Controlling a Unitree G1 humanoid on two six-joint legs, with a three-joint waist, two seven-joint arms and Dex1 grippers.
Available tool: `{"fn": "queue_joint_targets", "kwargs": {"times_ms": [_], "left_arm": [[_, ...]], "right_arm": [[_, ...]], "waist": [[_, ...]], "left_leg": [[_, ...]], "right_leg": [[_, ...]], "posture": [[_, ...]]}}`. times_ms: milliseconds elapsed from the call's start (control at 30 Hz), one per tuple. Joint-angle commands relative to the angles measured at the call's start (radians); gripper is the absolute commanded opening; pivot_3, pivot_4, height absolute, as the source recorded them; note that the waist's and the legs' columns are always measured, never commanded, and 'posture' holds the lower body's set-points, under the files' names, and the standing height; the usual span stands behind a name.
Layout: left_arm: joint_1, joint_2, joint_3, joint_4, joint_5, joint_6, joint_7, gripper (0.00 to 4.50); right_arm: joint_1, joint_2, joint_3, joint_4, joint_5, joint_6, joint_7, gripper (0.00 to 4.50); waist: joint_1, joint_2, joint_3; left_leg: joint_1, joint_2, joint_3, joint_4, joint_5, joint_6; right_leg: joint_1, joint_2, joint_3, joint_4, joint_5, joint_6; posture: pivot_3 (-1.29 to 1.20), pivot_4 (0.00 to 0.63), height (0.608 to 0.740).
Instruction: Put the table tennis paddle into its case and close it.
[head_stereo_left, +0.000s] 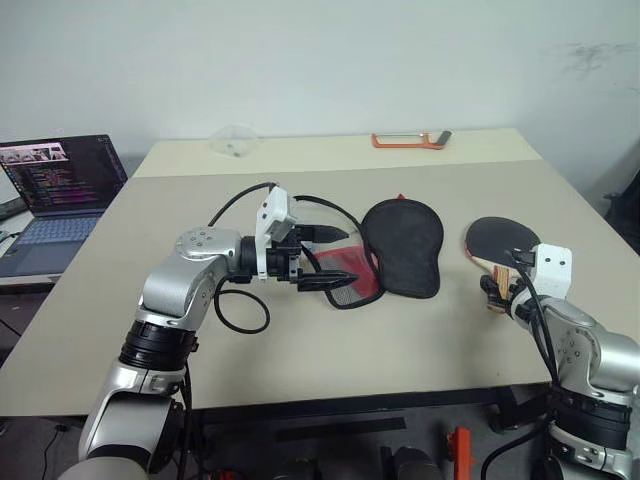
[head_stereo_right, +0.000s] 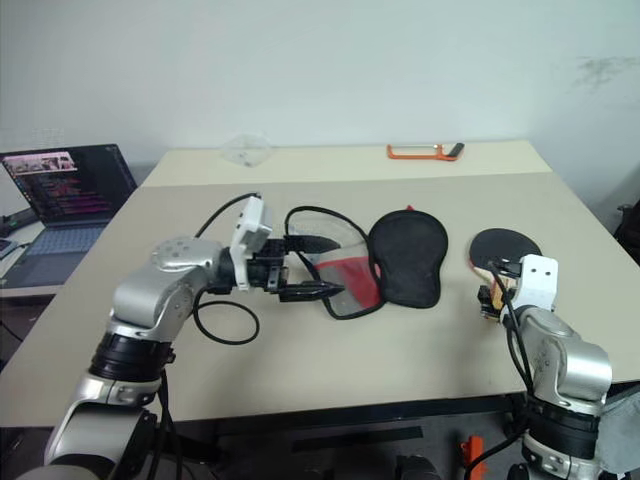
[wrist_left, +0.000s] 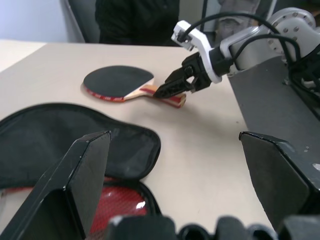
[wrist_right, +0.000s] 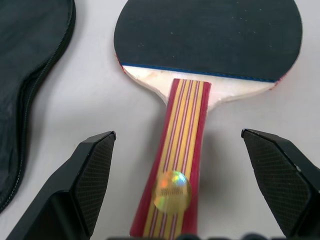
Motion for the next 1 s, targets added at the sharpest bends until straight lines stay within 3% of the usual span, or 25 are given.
{"fn": "queue_joint_targets", "kwargs": {"times_ms": [33, 567, 667, 800, 933, 1000], "left_arm": [[-0.012, 0.002, 0.008, -0.009, 0.006, -0.032, -0.004, 4.5], [0.013, 0.004, 0.019, -0.018, 0.016, -0.053, 0.017, 4.5], [0.013, 0.004, 0.019, -0.018, 0.016, -0.054, 0.019, 4.5], [0.014, 0.004, 0.019, -0.02, 0.015, -0.053, 0.02, 4.5], [0.016, 0.006, 0.018, -0.023, 0.015, -0.054, 0.024, 4.5], [0.017, 0.007, 0.018, -0.025, 0.015, -0.052, 0.026, 4.5]], "right_arm": [[-0.034, -0.013, 0.016, 0.025, -0.011, -0.037, 0.003, 4.44], [-0.082, -0.047, 0.123, 0.293, -0.084, -0.205, 0.028, 4.44], [-0.097, -0.04, 0.109, 0.331, -0.08, -0.209, 0.023, 3.89], [-0.116, -0.037, 0.084, 0.36, -0.071, -0.211, 0.014, 2.63], [-0.133, -0.039, 0.06, 0.385, -0.07, -0.216, 0.002, 1.26], [-0.138, -0.037, 0.046, 0.391, -0.071, -0.229, -0.009, 1.11]], "waist": [[0.0, 0.0, 0.0], [-0.006, -0.001, 0.0], [-0.008, -0.001, 0.0], [-0.008, -0.001, 0.0], [-0.01, -0.001, 0.0], [-0.01, -0.001, 0.0]], "left_leg": [[0.0, 0.0, 0.0, 0.0, 0.0, 0.0], [0.001, 0.0, 0.0, 0.001, 0.0, 0.0], [0.003, 0.001, 0.0, 0.001, 0.001, 0.001], [0.013, 0.001, 0.0, 0.0, 0.001, 0.001], [0.014, 0.002, 0.0, -0.001, 0.0, 0.001], [0.014, 0.002, 0.0, -0.001, 0.0, 0.001]], "right_leg": [[0.0, 0.0, 0.0, 0.0, 0.0, 0.0], [0.001, 0.0, 0.0, 0.0, 0.001, -0.001], [0.004, 0.0, 0.0, -0.001, 0.002, -0.001], [0.015, 0.0, -0.002, -0.004, 0.002, -0.001], [0.016, 0.001, -0.001, -0.004, 0.002, -0.001], [0.016, 0.001, -0.001, -0.004, 0.002, -0.001]], "posture": [[0.0, 0.15, 0.74], [0.0, 0.15, 0.74], [0.0, 0.15, 0.74], [0.0, 0.15, 0.74], [0.0, 0.15, 0.74], [0.0, 0.15, 0.74]]}}
